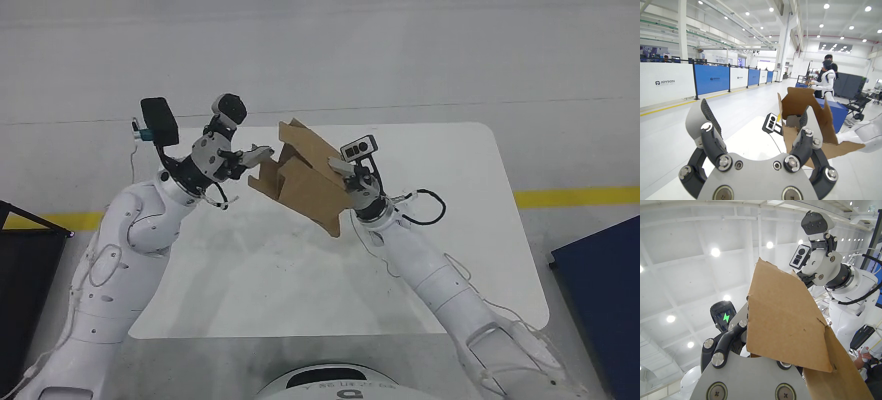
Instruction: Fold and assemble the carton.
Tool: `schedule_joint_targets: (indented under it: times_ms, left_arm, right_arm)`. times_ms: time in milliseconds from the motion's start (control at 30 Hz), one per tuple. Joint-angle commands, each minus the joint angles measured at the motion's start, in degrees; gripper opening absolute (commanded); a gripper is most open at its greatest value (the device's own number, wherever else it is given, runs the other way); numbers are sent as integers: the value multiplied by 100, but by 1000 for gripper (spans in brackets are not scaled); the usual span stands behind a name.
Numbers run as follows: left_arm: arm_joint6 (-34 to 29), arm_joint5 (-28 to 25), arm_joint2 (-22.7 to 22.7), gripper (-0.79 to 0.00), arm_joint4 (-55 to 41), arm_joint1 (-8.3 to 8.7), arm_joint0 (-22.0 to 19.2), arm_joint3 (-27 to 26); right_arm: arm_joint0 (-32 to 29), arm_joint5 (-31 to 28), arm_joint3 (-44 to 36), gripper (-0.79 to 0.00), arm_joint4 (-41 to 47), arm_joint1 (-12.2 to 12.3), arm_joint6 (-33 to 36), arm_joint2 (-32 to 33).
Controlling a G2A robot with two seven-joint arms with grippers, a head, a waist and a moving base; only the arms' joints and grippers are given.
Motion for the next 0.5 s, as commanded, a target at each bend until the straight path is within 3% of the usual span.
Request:
schedule_joint_targets:
  times_ms: [0, 467]
  left_arm:
    - [-46, 136, 3, 0, 331, -4, 1, -66]
    - [-56, 384, 205, 0, 728, -91, -87, 6]
  right_arm:
    - [-23, 16, 2, -785, -58, -27, 16, 32]
    - [-81, 277, -142, -785, -336, -215, 276, 124]
